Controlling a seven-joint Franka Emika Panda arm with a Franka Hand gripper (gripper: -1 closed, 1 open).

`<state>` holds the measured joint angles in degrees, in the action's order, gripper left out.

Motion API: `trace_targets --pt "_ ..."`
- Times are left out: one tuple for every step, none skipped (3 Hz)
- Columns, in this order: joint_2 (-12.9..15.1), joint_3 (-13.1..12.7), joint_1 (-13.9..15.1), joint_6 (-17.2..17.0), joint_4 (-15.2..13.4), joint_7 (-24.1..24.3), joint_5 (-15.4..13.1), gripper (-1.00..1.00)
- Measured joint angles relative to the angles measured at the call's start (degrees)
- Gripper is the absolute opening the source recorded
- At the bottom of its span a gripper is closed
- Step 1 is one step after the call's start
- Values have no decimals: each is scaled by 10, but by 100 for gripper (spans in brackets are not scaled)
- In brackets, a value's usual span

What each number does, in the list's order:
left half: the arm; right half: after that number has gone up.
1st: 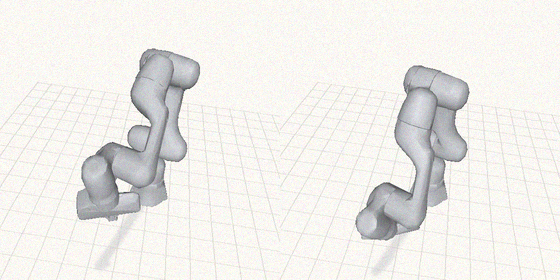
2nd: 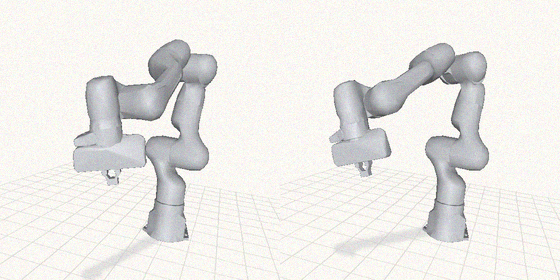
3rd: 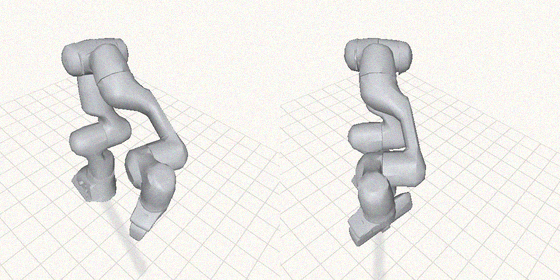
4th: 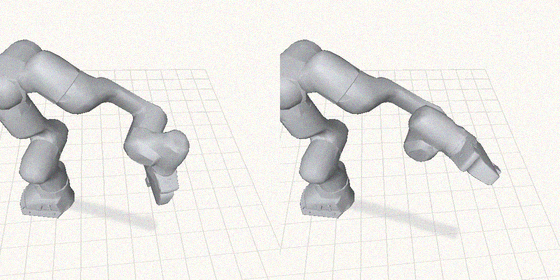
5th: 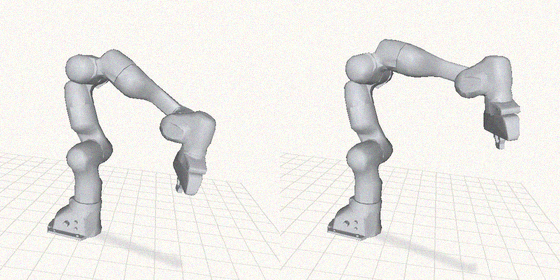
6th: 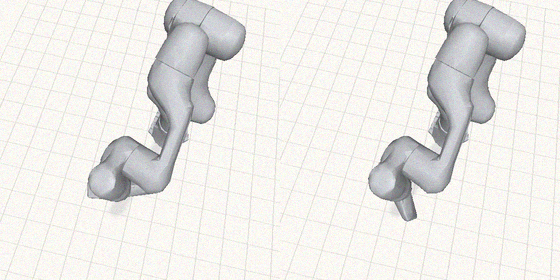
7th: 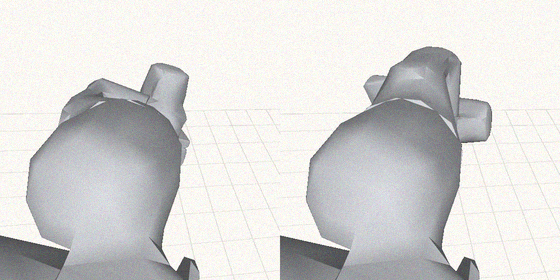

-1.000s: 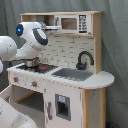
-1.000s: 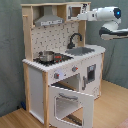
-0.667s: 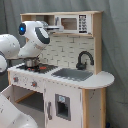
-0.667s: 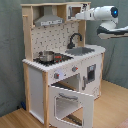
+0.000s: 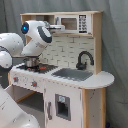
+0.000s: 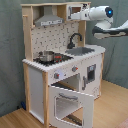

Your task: Play with the kitchen

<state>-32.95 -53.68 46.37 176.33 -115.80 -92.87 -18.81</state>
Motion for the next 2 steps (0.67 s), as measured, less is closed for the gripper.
trace_targets --pt "7 -40 41 0 20 6 0 100" --pt "7 -73 79 -5 44 19 1 100"
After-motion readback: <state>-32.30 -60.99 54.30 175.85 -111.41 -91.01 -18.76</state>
